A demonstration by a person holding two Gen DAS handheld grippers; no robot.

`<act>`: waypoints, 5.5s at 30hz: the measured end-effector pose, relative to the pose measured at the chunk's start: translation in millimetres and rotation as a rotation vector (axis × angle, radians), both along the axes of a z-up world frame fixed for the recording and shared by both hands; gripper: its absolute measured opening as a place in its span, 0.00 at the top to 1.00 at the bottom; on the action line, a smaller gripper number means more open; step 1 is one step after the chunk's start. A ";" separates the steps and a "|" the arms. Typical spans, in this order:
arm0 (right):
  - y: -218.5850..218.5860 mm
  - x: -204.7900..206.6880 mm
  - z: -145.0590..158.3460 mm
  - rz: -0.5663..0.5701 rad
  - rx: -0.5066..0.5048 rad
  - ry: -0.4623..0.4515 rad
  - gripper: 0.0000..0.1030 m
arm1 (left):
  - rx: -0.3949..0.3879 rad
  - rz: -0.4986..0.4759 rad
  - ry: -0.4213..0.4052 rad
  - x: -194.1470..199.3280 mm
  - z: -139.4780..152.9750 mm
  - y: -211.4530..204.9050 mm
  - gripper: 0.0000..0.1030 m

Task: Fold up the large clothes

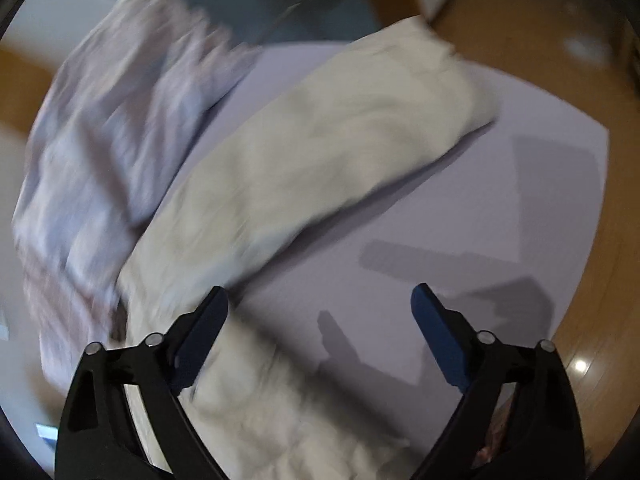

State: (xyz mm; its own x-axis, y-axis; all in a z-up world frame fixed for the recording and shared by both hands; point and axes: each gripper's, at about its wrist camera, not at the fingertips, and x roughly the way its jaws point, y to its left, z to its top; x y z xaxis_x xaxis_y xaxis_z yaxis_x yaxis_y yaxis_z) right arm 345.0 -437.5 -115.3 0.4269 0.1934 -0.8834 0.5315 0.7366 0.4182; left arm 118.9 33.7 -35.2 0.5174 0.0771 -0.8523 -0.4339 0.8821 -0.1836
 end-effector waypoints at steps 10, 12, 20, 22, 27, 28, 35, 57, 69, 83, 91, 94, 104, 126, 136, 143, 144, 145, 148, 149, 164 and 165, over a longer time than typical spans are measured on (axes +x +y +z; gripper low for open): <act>-73.7 40.4 -0.4 -0.136 -0.237 0.027 0.19 | 0.012 -0.011 0.045 24.0 -5.2 -12.1 0.02; -78.9 44.6 -7.0 -0.131 -0.240 0.052 0.23 | 0.012 -0.011 0.048 25.5 -5.8 -15.3 0.02; -72.9 68.4 -30.3 -0.103 -0.261 0.117 0.37 | 0.009 0.008 0.060 26.6 -7.8 -19.4 0.02; -67.9 71.1 -31.3 -0.094 -0.279 0.126 0.39 | 0.005 0.015 0.060 25.7 -8.4 -18.5 0.02; -63.1 74.0 -32.0 -0.055 -0.337 0.139 0.44 | -0.006 0.023 0.056 27.2 -8.9 -17.1 0.02; -61.2 74.7 -31.8 -0.043 -0.349 0.137 0.49 | -0.004 0.022 0.053 27.7 -8.7 -17.7 0.02; -51.9 78.2 -29.1 0.019 -0.326 0.102 0.79 | -0.015 0.027 0.052 24.1 -9.8 -16.9 0.02; 115.1 96.1 73.2 0.344 -0.325 -0.179 0.82 | -0.060 0.044 0.015 3.4 -8.8 48.7 0.02; 252.4 95.6 75.8 0.627 -0.220 -0.199 0.82 | -0.080 0.108 -0.005 -18.1 -8.6 77.9 0.02; 395.3 39.8 41.7 0.922 -0.021 -0.088 0.82 | -0.085 0.149 -0.018 -40.0 -9.4 97.6 0.02; 441.3 17.7 6.6 1.036 -0.145 0.003 0.75 | -0.093 0.177 -0.021 -48.5 -10.2 109.6 0.02; 451.3 10.8 9.3 1.092 -0.157 -0.018 0.51 | -0.090 0.171 -0.023 -48.0 -9.5 111.4 0.02; 406.5 38.6 49.6 0.911 -0.125 -0.161 0.40 | -0.085 0.169 -0.023 -43.6 -10.7 120.6 0.02; 456.3 30.4 -33.4 0.912 -0.426 0.054 0.24 | -0.060 0.241 0.026 -45.8 -21.5 158.6 0.02; 462.2 28.8 -36.2 0.940 -0.450 0.036 0.23 | -0.146 0.406 0.041 -74.5 -42.2 203.6 0.02; 461.9 30.2 -37.0 0.938 -0.447 0.031 0.23 | -0.197 0.555 0.040 -101.9 -56.0 239.0 0.03; 460.7 30.2 -35.7 0.939 -0.446 0.029 0.23 | -0.203 0.582 0.033 -106.0 -57.3 245.2 0.03; 460.6 30.0 -35.8 0.940 -0.444 0.027 0.23 | -0.211 0.601 0.026 -109.5 -58.1 249.0 0.05; 460.0 28.8 -34.7 0.944 -0.440 0.024 0.22 | -0.253 0.689 0.005 -124.6 -64.2 264.2 0.07; 460.3 28.4 -34.7 0.945 -0.439 0.023 0.22 | -0.261 0.713 0.006 -128.9 -66.8 268.4 0.08; 458.4 28.1 -33.9 0.952 -0.428 0.007 0.22 | -0.394 0.977 -0.102 -163.5 -93.1 305.1 0.30; 458.6 27.9 -34.2 0.952 -0.428 0.005 0.22 | -0.407 1.001 -0.123 -166.3 -93.8 307.7 0.31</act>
State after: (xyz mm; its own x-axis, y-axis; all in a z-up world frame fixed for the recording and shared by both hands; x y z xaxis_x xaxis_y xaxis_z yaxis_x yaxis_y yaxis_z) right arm 372.9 21.1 -149.5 0.2583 0.1189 -0.9587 -0.3458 0.9380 0.0232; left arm -47.4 341.4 -129.0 0.4607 0.2349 -0.8559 -0.8807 0.0014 -0.4737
